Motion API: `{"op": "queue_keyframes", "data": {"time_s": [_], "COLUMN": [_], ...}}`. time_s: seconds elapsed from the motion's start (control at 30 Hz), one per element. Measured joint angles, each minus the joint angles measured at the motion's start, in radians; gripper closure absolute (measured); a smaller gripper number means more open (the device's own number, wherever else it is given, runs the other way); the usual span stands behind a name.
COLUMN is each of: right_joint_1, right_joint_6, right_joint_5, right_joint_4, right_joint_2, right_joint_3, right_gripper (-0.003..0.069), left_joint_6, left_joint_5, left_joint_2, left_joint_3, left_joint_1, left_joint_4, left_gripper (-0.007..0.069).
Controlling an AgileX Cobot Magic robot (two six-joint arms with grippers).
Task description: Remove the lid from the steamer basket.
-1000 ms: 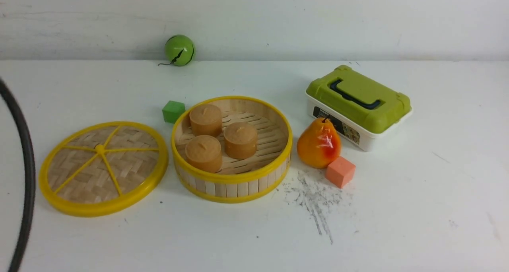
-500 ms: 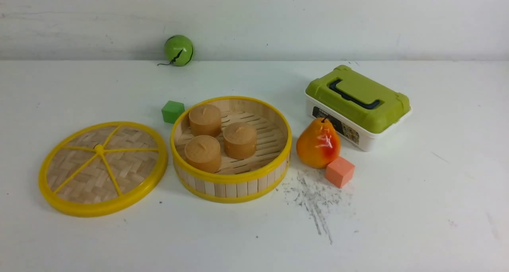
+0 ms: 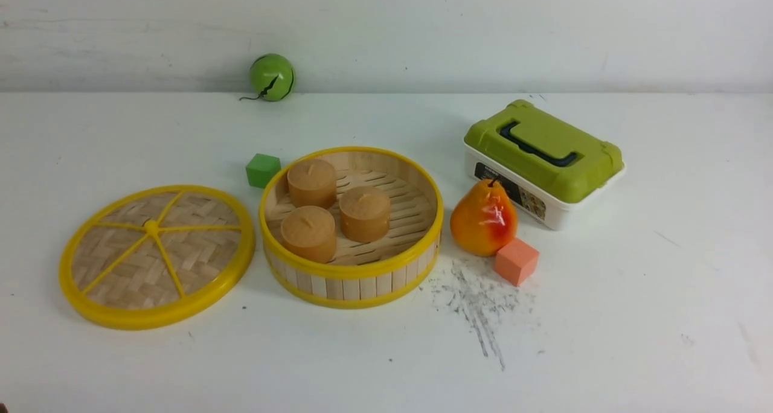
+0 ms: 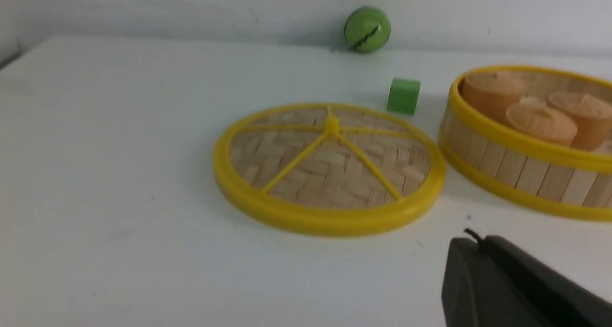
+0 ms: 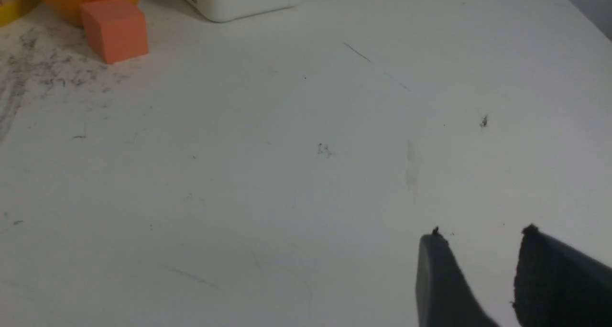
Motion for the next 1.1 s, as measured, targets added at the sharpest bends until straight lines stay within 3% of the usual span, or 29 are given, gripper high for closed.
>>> {"op": "queue_keyframes", "data": {"time_s": [0.17,1.1], "right_joint_1": [0.0,0.0], "right_joint_6": [0.0,0.0], "right_joint_5": [0.0,0.0], "right_joint_4": [0.0,0.0], "right_joint_2": [0.0,0.0], "right_joint_3": [0.0,0.0], "right_gripper": [0.0419,0.0419], "left_joint_6": [-0.01,-0.01], "left_joint_5": [0.127,0.136], "left_joint_2": [0.0,0.0], "left_joint_3": [0.001,0.001], "left_joint_1": [0.0,0.0], "left_joint_4": [-0.004,-0.03], "left_gripper": [0.0637,0.0631]}}
